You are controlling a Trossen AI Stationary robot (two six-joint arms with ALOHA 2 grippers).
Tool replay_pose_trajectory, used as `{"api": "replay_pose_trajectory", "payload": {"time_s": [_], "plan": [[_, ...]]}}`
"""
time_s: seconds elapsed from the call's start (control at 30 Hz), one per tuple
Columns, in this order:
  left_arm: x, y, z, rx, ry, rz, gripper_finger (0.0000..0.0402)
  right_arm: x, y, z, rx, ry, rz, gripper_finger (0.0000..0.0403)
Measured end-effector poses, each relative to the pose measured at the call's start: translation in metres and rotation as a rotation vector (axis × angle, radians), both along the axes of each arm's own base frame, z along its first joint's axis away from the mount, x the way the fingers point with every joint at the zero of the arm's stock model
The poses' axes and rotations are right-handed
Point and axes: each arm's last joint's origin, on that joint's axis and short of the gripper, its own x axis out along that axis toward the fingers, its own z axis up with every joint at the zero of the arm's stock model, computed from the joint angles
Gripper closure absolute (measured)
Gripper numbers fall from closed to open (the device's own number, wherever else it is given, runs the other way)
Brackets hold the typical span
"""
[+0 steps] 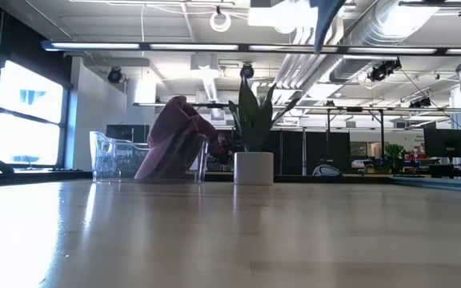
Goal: Pick & Place hat
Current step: Put the blue cap into the bottom transparent bin
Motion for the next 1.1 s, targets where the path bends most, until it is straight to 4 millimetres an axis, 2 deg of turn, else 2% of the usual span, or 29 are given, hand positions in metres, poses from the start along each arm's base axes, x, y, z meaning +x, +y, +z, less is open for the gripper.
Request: {"api": "replay_pose_trajectory", "payload": {"time_s": [0.13, 0.27, 0.4, 0.53, 0.63, 0.8, 0.93, 1.1], "plan": [[0.008, 0.013, 0.001, -0.057, 0.015, -0.064, 0.0294, -0.011, -0.004, 0.009, 0.089, -0.042, -0.059, 0.0402], [0.008, 0.025, 0.004, -0.162, 0.068, -0.045, 0.0261, -0.031, 0.0, 0.015, 0.191, -0.019, 0.013, 0.0402], [0.001, 0.007, 0.015, -0.136, -0.051, -0.034, 0.0256, -0.061, -0.001, 0.018, 0.277, 0.014, 0.011, 0.0403], [0.003, -0.02, 0.012, -0.094, -0.161, -0.006, 0.0255, -0.073, 0.008, 0.024, 0.364, -0.035, 0.018, 0.0403], [0.01, -0.037, -0.004, -0.049, -0.181, 0.054, 0.0255, -0.071, 0.017, 0.023, 0.387, -0.051, 0.024, 0.0403], [0.038, -0.051, -0.036, -0.016, -0.245, 0.158, 0.0255, -0.064, 0.029, 0.002, 0.335, 0.057, 0.02, 0.0403], [0.071, -0.042, -0.065, -0.01, -0.285, 0.209, 0.0255, -0.058, 0.036, -0.019, 0.325, 0.211, 0.036, 0.0403], [0.103, -0.017, -0.09, -0.051, -0.314, 0.296, 0.0255, -0.058, 0.045, -0.033, 0.368, 0.362, 0.07, 0.0403]]}}
